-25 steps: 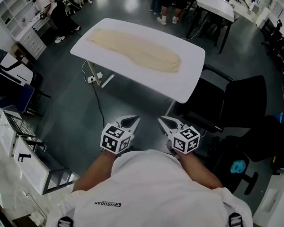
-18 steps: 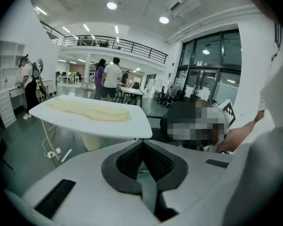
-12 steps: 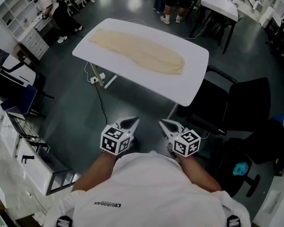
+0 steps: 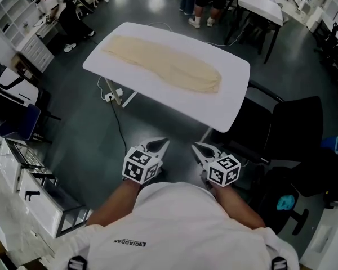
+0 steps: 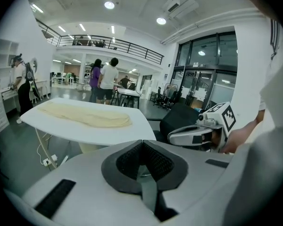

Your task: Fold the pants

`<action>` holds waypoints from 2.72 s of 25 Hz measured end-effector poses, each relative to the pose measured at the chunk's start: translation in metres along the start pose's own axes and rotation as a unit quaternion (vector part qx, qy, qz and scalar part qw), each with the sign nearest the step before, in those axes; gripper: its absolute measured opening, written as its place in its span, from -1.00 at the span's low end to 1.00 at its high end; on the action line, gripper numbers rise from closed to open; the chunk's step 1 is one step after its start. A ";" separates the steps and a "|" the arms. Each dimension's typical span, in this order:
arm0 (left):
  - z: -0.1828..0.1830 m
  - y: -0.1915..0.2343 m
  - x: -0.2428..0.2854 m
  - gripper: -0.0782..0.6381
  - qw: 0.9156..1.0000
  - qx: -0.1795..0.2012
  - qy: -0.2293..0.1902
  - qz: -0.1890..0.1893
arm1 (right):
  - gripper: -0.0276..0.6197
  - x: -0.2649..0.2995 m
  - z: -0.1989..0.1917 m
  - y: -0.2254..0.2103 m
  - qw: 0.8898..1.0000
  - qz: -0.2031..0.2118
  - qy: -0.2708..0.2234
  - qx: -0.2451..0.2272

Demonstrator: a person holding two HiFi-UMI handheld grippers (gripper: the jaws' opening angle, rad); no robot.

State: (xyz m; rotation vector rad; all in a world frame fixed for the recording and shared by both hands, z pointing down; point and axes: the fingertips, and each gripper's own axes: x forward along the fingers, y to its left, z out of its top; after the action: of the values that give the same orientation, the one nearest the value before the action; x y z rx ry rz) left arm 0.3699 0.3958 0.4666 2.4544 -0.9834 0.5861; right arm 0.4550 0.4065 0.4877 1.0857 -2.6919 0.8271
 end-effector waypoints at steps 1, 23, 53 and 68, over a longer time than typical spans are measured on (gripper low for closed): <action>0.001 0.008 0.000 -0.70 1.000 0.001 0.001 0.002 | -0.86 0.008 0.005 0.000 1.000 0.001 0.001 -0.003; 0.081 0.248 0.003 -0.70 0.999 -0.010 -0.029 0.012 | -0.86 0.225 0.105 -0.023 0.999 -0.017 0.025 -0.022; 0.103 0.354 0.119 -0.70 0.996 0.000 0.046 -0.079 | -0.86 0.234 0.126 -0.203 0.965 -0.257 0.016 0.048; 0.142 0.401 0.191 -0.70 0.993 0.010 0.109 -0.032 | -0.86 0.199 0.109 -0.412 0.909 -0.401 0.062 0.094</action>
State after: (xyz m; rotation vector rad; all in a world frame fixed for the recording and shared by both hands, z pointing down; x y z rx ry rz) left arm 0.2394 -0.0447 0.5434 2.3679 -0.8128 0.8260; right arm 0.5954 -0.0165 0.6393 1.8936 -1.7889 0.9287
